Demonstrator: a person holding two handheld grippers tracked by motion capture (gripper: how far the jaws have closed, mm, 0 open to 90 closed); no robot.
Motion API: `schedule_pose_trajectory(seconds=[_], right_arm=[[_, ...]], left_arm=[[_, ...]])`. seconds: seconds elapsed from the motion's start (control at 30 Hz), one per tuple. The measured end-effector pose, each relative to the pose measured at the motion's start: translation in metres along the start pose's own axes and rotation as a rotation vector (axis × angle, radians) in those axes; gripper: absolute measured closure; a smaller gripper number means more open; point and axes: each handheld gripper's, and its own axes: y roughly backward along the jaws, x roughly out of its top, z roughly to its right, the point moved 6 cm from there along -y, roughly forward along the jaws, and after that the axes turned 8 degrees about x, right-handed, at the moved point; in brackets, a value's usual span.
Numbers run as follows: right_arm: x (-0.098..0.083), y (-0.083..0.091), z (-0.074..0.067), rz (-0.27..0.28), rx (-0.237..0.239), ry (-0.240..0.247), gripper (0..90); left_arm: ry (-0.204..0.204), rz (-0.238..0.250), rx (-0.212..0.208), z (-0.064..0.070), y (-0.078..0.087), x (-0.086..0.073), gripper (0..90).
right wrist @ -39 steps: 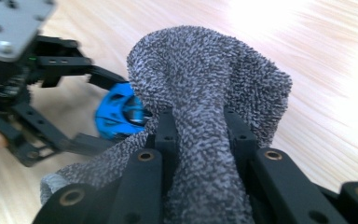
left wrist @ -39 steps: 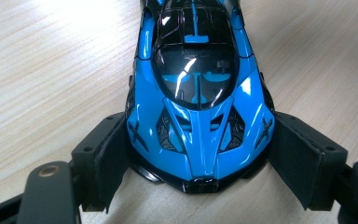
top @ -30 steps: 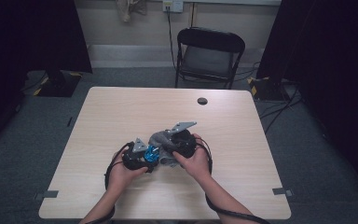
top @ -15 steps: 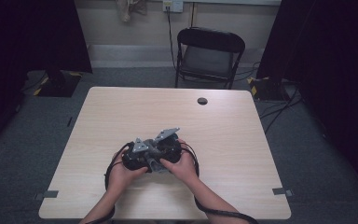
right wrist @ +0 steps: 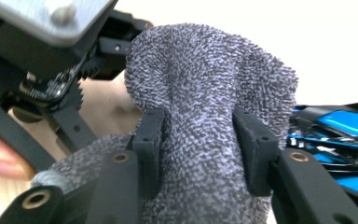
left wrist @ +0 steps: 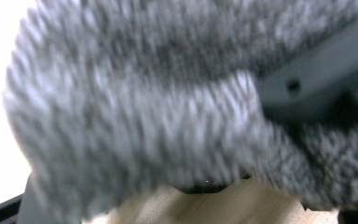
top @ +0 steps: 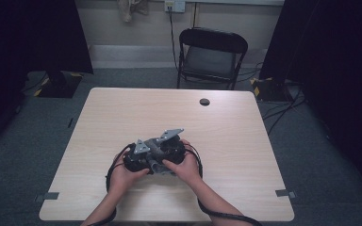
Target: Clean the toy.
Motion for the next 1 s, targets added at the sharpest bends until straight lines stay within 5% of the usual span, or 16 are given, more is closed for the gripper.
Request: schedule_pose_trajectory(seconds=[0.1,0.4,1.0], right_arm=[[0.003,0.001,0.001,-0.007,-0.037,0.012,68.6],[0.001,-0.014,-0.004,-0.040,-0.030,0.062,71.5],[0.011,-0.006,0.020,-0.020,-0.045,0.022,71.5]], left_arm=[[0.008,0.000,-0.006,0.001,0.000,0.000,23.1],[0.013,-0.001,-0.004,0.001,0.001,-0.001,23.1],[0.015,-0.001,-0.004,0.001,0.001,-0.001,23.1]])
